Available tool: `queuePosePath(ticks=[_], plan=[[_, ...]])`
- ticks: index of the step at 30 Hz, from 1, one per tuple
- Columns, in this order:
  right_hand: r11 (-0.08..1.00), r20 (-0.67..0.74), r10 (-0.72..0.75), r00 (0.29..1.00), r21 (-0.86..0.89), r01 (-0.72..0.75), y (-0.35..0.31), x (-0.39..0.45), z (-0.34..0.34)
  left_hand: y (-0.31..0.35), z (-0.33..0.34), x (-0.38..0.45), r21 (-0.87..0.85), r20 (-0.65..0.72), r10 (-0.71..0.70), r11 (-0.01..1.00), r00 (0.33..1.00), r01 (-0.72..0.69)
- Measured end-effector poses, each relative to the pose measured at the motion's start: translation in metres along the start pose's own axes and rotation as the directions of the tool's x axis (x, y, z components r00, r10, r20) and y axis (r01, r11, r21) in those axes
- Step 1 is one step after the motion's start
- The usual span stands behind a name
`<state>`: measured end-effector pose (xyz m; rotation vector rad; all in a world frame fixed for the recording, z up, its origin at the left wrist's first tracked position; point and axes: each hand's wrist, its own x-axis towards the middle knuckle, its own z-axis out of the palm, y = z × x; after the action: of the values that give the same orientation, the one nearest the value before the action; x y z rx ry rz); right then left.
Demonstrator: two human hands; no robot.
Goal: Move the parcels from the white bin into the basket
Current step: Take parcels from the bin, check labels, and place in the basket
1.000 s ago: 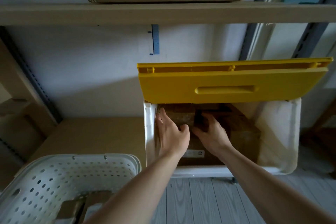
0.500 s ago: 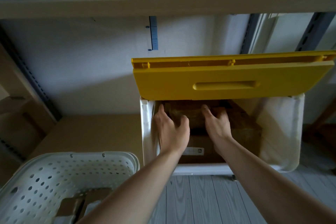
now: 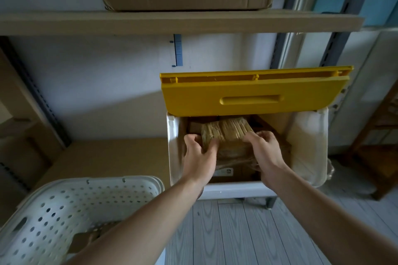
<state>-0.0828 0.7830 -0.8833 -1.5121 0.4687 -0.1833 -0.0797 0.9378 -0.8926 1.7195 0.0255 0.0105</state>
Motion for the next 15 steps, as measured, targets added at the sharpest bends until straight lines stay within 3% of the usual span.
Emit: queuePosePath(ticks=[7, 10, 15], plan=[[0.995, 0.089, -0.071, 0.993, 0.070, 0.065, -0.008, -0.038, -0.001, 0.019, -0.040, -0.028, -0.176, 0.133, 0.047, 0.984, 0.990, -0.023], [0.990, 0.202, -0.129, 0.971, 0.079, 0.115, -0.009, -0.055, 0.005, 0.023, -0.070, -0.035, -0.229, 0.183, 0.071, 0.973, 0.981, -0.028], [0.987, 0.363, -0.148, 0.920, 0.113, 0.114, -0.010, -0.076, 0.031, 0.018, -0.119, -0.040, -0.221, 0.148, 0.185, 0.964, 0.972, -0.149]])
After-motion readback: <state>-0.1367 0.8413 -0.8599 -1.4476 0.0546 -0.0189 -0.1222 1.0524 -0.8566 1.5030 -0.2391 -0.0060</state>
